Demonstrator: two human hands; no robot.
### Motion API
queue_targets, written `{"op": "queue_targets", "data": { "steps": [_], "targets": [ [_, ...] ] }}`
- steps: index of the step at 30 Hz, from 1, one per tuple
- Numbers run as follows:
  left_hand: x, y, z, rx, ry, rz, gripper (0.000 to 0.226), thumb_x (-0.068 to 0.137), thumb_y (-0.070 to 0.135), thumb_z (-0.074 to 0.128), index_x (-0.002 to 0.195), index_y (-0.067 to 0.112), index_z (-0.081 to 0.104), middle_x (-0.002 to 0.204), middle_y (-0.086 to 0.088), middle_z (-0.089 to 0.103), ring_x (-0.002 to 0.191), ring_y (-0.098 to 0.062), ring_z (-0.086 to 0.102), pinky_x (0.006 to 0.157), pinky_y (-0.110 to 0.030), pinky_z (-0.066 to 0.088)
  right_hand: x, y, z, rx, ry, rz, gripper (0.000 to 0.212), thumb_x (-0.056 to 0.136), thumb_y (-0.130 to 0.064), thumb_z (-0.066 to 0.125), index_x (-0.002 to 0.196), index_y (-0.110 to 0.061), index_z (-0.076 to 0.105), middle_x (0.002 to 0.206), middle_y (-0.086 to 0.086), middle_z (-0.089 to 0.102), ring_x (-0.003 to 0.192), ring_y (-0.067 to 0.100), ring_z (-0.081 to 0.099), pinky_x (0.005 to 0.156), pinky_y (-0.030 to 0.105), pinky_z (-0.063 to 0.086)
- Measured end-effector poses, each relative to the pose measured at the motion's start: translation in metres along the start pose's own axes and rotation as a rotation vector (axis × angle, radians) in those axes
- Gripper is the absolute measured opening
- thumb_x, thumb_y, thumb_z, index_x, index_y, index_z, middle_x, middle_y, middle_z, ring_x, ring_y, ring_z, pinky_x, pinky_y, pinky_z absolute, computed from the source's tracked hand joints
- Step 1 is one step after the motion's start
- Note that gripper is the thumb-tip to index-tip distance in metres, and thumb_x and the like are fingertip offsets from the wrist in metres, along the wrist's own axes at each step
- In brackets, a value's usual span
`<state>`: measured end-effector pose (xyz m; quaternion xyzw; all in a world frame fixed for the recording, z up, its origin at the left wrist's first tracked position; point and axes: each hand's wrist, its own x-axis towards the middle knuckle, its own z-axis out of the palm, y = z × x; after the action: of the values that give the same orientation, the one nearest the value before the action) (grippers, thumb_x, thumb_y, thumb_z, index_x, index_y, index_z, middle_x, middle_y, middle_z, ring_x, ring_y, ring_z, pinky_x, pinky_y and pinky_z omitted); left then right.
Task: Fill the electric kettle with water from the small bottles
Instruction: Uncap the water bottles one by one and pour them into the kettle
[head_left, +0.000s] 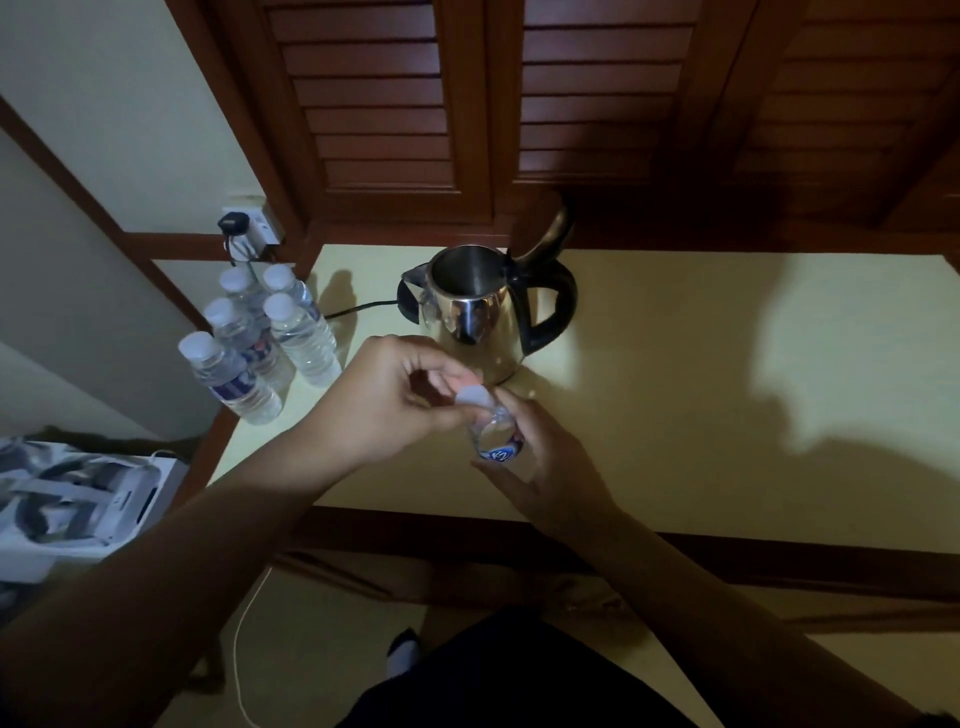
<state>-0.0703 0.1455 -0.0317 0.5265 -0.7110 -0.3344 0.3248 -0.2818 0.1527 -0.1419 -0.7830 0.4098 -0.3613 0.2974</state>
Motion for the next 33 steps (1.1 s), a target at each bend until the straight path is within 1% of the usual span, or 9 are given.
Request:
{"op": "queue_targets", "data": {
  "steps": [3, 5, 8, 11, 15, 18, 23, 29, 33],
  "targets": [
    [-0.003, 0.013, 0.012, 0.063, 0.073, -0.051, 0.025, 0.074, 0.038, 0.090, 0.085, 0.019, 0.079, 0.076, -0.002, 0.076, 0.071, -0.020, 0.072, 0.065, -0.034, 0.058, -0.005, 0.001, -0.018, -0.118, 0.008, -0.062, 0.068, 0.098, -0.037, 0.069, 0.157, -0.018, 0.040, 0.124, -0.001, 0.058, 0.097, 0.012, 0.060, 0.079, 0.040, 0.056],
    [-0.001, 0.022, 0.016, 0.059, 0.084, -0.059, 0.024, 0.076, 0.040, 0.088, 0.086, 0.020, 0.079, 0.078, -0.002, 0.076, 0.073, -0.023, 0.073, 0.067, -0.040, 0.060, -0.008, 0.000, -0.030, -0.139, -0.013, -0.058, 0.070, 0.098, -0.037, 0.067, 0.158, -0.020, 0.035, 0.127, 0.000, 0.056, 0.099, 0.015, 0.060, 0.082, 0.041, 0.055],
    [0.007, 0.033, 0.014, -0.027, -0.089, -0.021, 0.025, 0.077, 0.019, 0.089, 0.101, 0.015, 0.081, 0.093, 0.001, 0.081, 0.089, -0.019, 0.077, 0.087, -0.046, 0.061, -0.011, -0.003, -0.052, -0.063, -0.148, 0.020, 0.075, 0.098, -0.043, 0.067, 0.160, -0.028, 0.028, 0.138, -0.003, 0.054, 0.108, 0.010, 0.061, 0.091, 0.034, 0.055],
    [0.015, 0.037, 0.013, -0.099, -0.196, 0.011, 0.033, 0.079, 0.006, 0.086, 0.111, 0.009, 0.078, 0.101, -0.001, 0.080, 0.096, -0.016, 0.077, 0.093, -0.036, 0.061, -0.009, 0.000, -0.069, -0.051, -0.211, 0.047, 0.074, 0.096, -0.044, 0.069, 0.158, -0.028, 0.032, 0.140, -0.007, 0.055, 0.110, 0.006, 0.060, 0.093, 0.031, 0.054],
    [0.022, 0.042, 0.035, 0.084, -0.109, 0.024, 0.023, 0.095, 0.042, 0.070, 0.106, 0.022, 0.072, 0.090, 0.003, 0.073, 0.080, -0.011, 0.071, 0.074, -0.026, 0.056, -0.012, 0.003, -0.074, -0.149, -0.142, -0.005, 0.072, 0.097, -0.044, 0.065, 0.158, -0.024, 0.032, 0.133, -0.004, 0.055, 0.106, 0.012, 0.060, 0.087, 0.032, 0.051],
    [0.027, 0.045, 0.047, 0.549, -0.129, 0.041, 0.060, 0.102, 0.070, 0.031, 0.084, 0.025, 0.067, 0.066, 0.001, 0.063, 0.060, -0.012, 0.063, 0.060, -0.033, 0.054, -0.014, 0.001, -0.084, -0.295, -0.072, -0.002, 0.069, 0.100, -0.044, 0.061, 0.158, -0.023, 0.032, 0.133, -0.004, 0.055, 0.105, 0.013, 0.061, 0.085, 0.031, 0.054],
    [0.044, 0.048, 0.065, 0.377, -0.364, -0.064, 0.055, 0.106, 0.055, 0.036, 0.090, 0.013, 0.067, 0.063, -0.005, 0.054, 0.054, -0.014, 0.053, 0.055, -0.026, 0.041, -0.030, 0.002, -0.096, -0.403, -0.053, 0.080, 0.065, 0.101, -0.044, 0.062, 0.156, -0.030, 0.030, 0.132, -0.003, 0.054, 0.098, 0.016, 0.064, 0.075, 0.025, 0.047],
    [0.069, 0.049, 0.075, 0.426, -0.544, 0.326, 0.031, 0.105, 0.050, 0.043, 0.094, 0.023, 0.057, 0.084, 0.008, 0.053, 0.071, -0.005, 0.052, 0.068, -0.026, 0.047, -0.050, 0.018, -0.116, 0.040, -0.057, 0.274, 0.066, 0.095, -0.036, 0.076, 0.152, -0.029, 0.045, 0.135, -0.010, 0.064, 0.119, 0.009, 0.065, 0.098, 0.040, 0.056],
    [0.090, 0.059, 0.091, 0.478, -0.503, 0.482, 0.029, 0.103, 0.053, 0.045, 0.117, 0.031, 0.058, 0.107, 0.015, 0.054, 0.093, -0.004, 0.054, 0.084, -0.032, 0.050, -0.061, 0.025, -0.120, 0.156, 0.145, 0.315, 0.062, 0.092, -0.027, 0.079, 0.146, -0.022, 0.050, 0.132, -0.010, 0.067, 0.120, 0.012, 0.066, 0.098, 0.040, 0.057]
  ]
}}
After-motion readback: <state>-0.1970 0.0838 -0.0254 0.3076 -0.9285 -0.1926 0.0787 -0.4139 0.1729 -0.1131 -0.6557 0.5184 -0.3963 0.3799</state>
